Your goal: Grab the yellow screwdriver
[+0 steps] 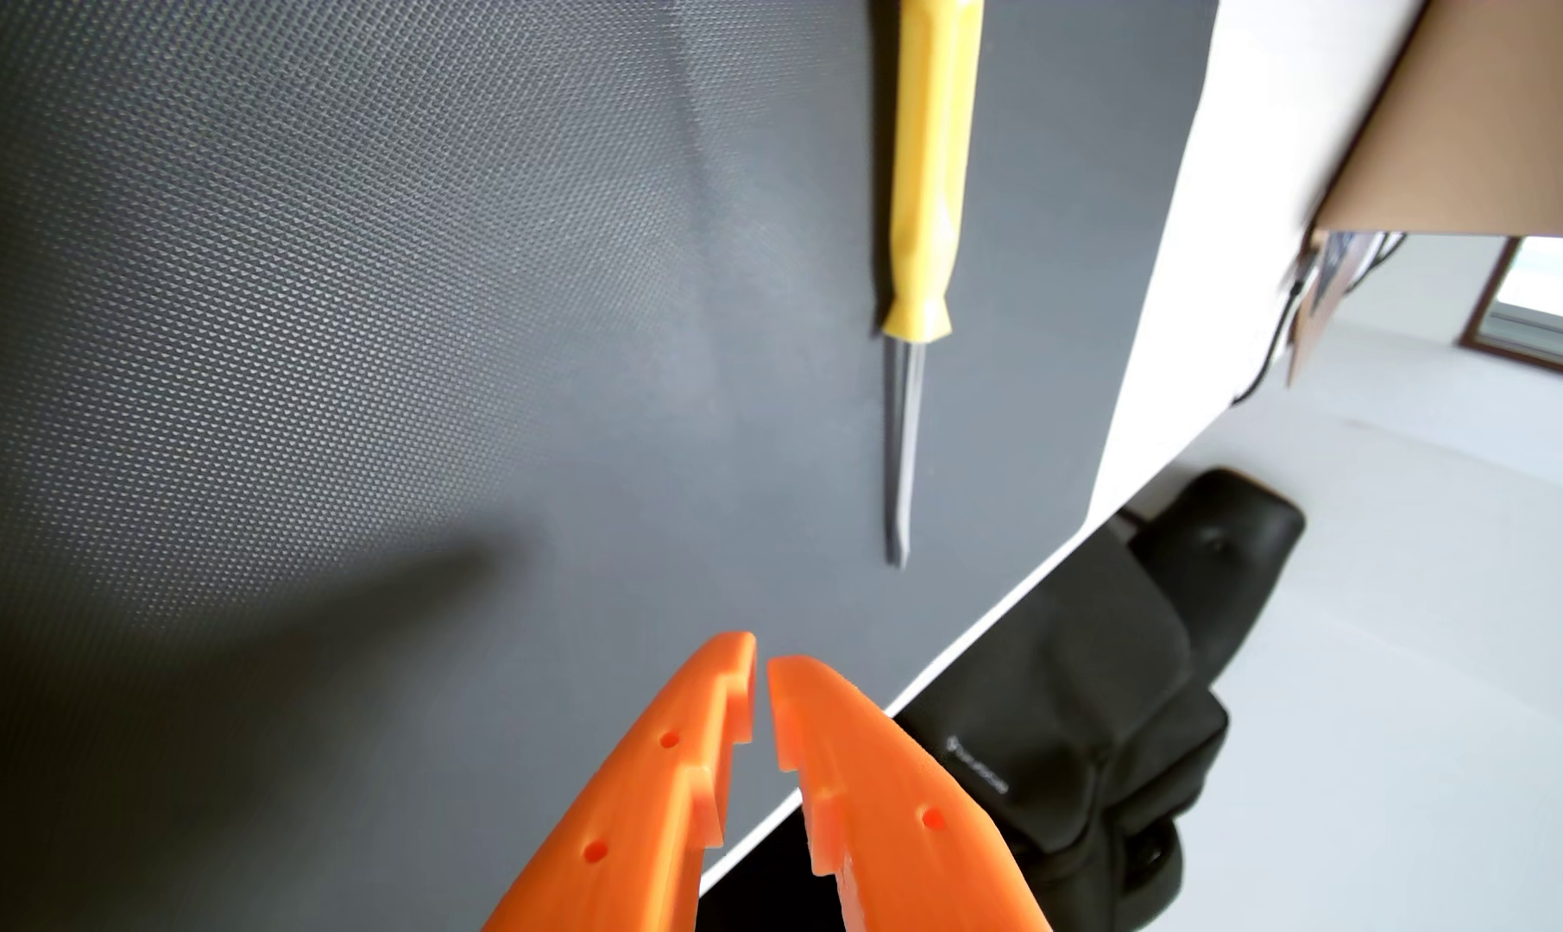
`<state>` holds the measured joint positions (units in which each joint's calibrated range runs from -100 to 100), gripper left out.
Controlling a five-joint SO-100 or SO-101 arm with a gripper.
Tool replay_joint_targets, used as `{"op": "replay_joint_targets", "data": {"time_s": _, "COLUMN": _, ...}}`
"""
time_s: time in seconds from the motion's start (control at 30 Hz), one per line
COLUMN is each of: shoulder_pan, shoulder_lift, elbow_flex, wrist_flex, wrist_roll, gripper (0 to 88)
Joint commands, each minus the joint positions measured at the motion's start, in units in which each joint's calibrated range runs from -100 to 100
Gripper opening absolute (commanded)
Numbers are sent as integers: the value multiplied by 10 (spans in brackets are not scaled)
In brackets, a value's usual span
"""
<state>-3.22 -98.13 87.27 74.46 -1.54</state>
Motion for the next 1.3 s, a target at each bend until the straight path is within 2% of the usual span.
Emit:
{"op": "replay_joint_targets", "data": {"time_s": 0.0, "shoulder_pan": -3, "shoulder_lift": 5, "elbow_flex": -35, "wrist_flex": 3, "wrist_roll": 0, "gripper": 10}}
{"op": "replay_joint_targets", "data": {"time_s": 0.47, "shoulder_pan": 2, "shoulder_lift": 37, "elbow_flex": -87, "wrist_flex": 11, "wrist_roll": 2, "gripper": 10}}
{"op": "replay_joint_targets", "data": {"time_s": 1.1, "shoulder_pan": -21, "shoulder_lift": 361, "elbow_flex": -218, "wrist_flex": -93, "wrist_roll": 4, "gripper": 10}}
{"op": "replay_joint_targets", "data": {"time_s": 1.27, "shoulder_pan": -40, "shoulder_lift": 457, "elbow_flex": -256, "wrist_flex": -124, "wrist_roll": 24, "gripper": 10}}
